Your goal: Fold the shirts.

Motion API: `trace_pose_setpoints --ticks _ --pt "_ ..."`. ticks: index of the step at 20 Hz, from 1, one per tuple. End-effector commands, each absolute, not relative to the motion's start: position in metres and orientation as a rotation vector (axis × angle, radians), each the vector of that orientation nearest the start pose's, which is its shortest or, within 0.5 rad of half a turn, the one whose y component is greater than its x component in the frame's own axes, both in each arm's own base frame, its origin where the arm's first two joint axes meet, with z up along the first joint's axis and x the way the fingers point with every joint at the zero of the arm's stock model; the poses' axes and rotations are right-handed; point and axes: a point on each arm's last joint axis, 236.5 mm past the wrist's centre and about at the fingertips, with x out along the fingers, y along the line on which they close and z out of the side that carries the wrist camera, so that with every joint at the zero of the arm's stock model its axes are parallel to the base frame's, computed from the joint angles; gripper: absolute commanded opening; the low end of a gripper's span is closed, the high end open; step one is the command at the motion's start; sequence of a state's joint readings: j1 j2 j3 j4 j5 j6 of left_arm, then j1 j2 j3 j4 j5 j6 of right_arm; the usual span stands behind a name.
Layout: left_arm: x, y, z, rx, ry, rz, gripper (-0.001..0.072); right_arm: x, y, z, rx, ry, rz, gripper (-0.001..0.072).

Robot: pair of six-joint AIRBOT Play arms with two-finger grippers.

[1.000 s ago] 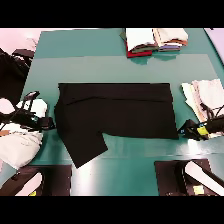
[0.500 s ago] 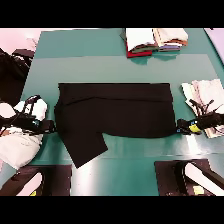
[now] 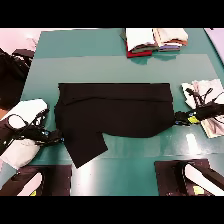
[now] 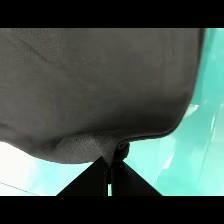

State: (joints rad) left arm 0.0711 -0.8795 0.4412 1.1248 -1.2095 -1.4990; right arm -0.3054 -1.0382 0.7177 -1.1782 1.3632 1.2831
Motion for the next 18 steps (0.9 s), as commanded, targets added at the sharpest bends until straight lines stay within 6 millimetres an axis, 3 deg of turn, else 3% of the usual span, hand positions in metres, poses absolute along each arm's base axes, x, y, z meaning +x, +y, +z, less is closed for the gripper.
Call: trace_pose_setpoints --ticks 1,4,7,8,9,14,16,18 --pt "0.195 -0.101 -0.082 -0.564 1.501 -0.231 0.0559 0.235 0.024 -0.04 0.392 1.539 0.224 0.0017" --pt "0.207 -0.105 -0.078 -0.588 1.451 -0.242 0.0556 0.235 0.024 -0.04 0.403 1.542 0.214 0.0017" --pt "0.207 -0.106 -0.078 -0.587 1.447 -0.246 0.0298 0.234 0.024 -0.04 0.404 1.545 0.214 0.0017" --pt "0.207 -0.106 -0.077 -0.581 1.451 -0.253 0.0075 0.234 0.024 -0.039 0.402 1.54 0.214 0.0017" --pt "0.206 -0.107 -0.074 -0.56 1.452 -0.278 0.0025 0.235 0.024 -0.036 0.397 1.527 0.213 0.0017" --pt "0.202 -0.096 -0.042 -0.448 1.427 -0.298 0.0022 0.226 0.014 -0.01 0.399 1.456 0.181 0.0017" --pt "0.185 -0.087 -0.027 -0.392 1.409 -0.273 0.0022 0.215 0.007 0.002 0.421 1.44 0.155 0.0017" --pt "0.166 -0.09 -0.01 -0.371 1.394 -0.302 0.0022 0.202 0.001 0.012 0.425 1.434 0.127 0.0017"
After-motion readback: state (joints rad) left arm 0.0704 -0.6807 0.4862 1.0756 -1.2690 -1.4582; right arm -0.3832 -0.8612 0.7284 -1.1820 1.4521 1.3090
